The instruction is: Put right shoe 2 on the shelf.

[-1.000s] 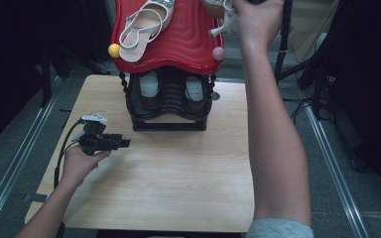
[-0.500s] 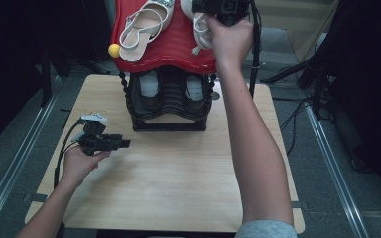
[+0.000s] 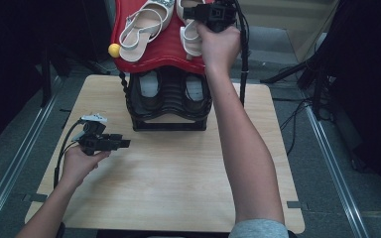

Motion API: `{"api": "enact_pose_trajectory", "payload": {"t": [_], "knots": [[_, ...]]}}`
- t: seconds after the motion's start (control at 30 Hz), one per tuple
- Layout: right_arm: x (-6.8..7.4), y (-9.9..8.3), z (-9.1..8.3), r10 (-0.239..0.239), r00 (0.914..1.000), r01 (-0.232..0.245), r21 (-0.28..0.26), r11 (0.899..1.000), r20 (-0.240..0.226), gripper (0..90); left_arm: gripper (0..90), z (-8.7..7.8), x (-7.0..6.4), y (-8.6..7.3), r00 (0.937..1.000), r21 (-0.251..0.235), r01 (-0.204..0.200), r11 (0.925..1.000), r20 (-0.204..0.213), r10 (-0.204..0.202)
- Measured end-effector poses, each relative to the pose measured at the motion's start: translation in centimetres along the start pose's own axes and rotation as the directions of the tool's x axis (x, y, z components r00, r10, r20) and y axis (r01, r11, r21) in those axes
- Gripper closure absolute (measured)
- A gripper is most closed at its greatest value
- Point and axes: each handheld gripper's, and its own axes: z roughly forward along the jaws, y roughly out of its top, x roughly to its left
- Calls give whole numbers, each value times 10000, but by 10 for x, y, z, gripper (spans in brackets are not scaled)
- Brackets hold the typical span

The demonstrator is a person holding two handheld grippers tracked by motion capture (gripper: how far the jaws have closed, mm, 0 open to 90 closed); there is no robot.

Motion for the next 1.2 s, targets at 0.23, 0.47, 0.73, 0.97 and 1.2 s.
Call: {"api": "enact_pose_trajectory", "payload": {"t": [0.23,0.47,0.73,0.97,1.2], "knots": [[1,-1,3,-62,9999,63,57,10000,-89,854,485,0,0,0,10000,21,-3,10000,11,3],[2,2,0,16,9998,-19,-118,9999,-195,775,485,-1,1,0,10000,-1,25,10000,-12,-25],[-1,6,-8,-13,9998,9,-195,9998,-193,715,485,0,1,0,10000,-5,19,10000,-19,-19],[-9,8,-18,-47,10000,46,-164,9999,-87,710,484,0,1,0,10000,4,9,10000,-32,-9],[-20,11,-32,74,9997,-81,-287,9996,-232,686,484,-1,1,0,10000,-16,38,10000,-39,-38]]}}
